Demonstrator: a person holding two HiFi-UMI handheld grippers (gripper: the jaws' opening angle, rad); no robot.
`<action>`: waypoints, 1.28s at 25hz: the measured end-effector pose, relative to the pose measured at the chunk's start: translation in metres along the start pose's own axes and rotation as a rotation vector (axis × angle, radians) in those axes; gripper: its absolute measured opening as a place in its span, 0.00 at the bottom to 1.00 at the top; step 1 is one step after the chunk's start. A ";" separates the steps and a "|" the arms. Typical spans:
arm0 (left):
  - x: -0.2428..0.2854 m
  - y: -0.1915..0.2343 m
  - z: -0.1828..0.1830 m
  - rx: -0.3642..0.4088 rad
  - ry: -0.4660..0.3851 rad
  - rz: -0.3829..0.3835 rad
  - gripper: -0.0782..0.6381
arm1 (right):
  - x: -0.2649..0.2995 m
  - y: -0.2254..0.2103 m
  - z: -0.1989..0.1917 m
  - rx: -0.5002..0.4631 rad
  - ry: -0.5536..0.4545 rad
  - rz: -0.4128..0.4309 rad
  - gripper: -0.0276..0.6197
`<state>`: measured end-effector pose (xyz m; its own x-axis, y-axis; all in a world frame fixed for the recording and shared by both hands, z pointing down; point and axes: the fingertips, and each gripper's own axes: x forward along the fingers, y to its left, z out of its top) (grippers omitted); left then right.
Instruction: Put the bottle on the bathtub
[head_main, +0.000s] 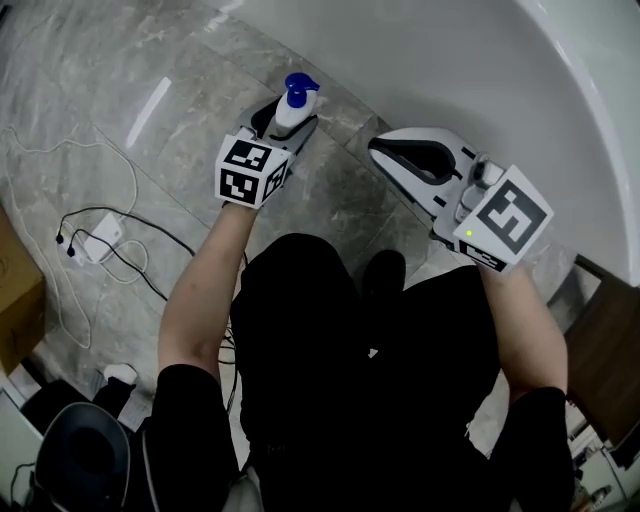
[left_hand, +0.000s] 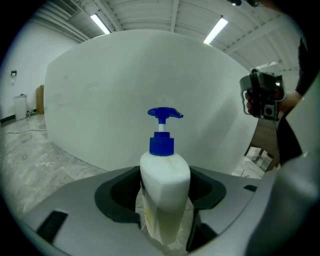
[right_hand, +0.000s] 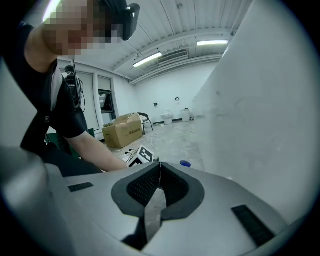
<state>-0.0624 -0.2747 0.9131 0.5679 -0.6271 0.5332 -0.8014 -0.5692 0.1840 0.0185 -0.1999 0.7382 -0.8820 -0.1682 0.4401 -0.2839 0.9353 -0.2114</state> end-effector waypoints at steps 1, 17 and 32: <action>0.005 0.003 -0.005 0.007 0.012 0.006 0.49 | -0.003 0.000 -0.001 0.003 0.001 -0.001 0.09; 0.069 -0.009 -0.077 0.035 0.176 -0.026 0.49 | -0.041 -0.011 -0.002 -0.036 0.026 -0.065 0.09; 0.048 -0.018 -0.092 0.104 0.192 -0.069 0.53 | -0.023 -0.015 0.014 -0.049 0.005 -0.025 0.09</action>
<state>-0.0380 -0.2457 1.0114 0.5663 -0.4782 0.6713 -0.7326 -0.6652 0.1442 0.0378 -0.2144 0.7186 -0.8732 -0.1900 0.4487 -0.2865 0.9451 -0.1574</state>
